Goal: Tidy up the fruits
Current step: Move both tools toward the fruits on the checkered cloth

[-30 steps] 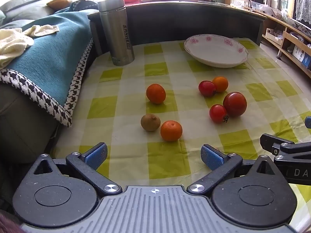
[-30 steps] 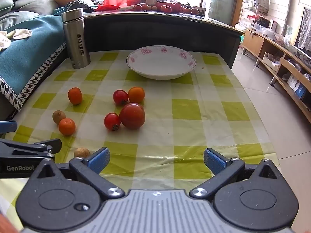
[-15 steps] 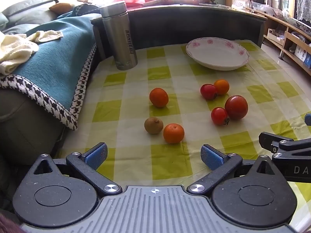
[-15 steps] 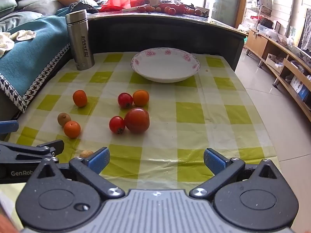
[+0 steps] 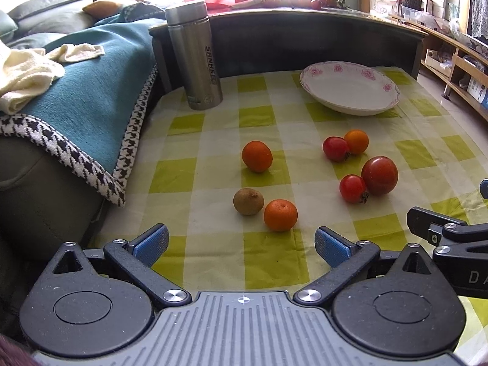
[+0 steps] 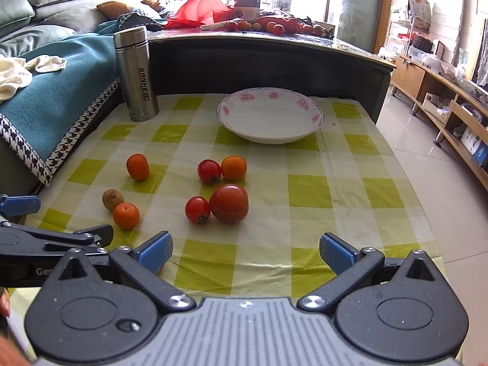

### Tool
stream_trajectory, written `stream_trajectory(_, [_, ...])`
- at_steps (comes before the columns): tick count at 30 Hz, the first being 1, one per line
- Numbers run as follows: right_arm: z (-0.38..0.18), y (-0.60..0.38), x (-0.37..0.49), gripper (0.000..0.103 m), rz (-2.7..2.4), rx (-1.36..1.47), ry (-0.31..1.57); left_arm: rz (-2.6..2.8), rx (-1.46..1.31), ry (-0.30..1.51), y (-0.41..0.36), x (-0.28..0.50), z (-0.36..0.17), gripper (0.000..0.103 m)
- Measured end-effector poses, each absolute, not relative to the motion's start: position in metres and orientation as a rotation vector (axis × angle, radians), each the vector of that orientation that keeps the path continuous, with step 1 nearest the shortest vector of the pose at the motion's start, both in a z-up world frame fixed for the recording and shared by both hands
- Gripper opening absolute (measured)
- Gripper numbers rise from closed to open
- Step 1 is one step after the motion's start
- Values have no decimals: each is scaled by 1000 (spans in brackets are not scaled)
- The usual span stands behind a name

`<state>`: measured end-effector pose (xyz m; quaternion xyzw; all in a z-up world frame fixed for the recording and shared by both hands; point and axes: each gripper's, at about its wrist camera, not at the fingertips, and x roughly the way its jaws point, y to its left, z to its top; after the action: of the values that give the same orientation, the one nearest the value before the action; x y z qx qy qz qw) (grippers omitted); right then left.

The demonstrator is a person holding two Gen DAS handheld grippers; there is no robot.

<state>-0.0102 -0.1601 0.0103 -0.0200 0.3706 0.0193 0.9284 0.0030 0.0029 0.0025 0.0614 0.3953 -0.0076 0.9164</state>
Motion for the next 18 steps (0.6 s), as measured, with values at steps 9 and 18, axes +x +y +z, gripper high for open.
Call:
stream_trajectory(9, [6, -159, -6, 103, 45, -22, 780, -12, 118, 831, 5, 6, -1, 103])
stream_trajectory(18, [3, -160, -7, 103, 52, -14, 788, -13, 126, 832, 4, 5, -3, 103])
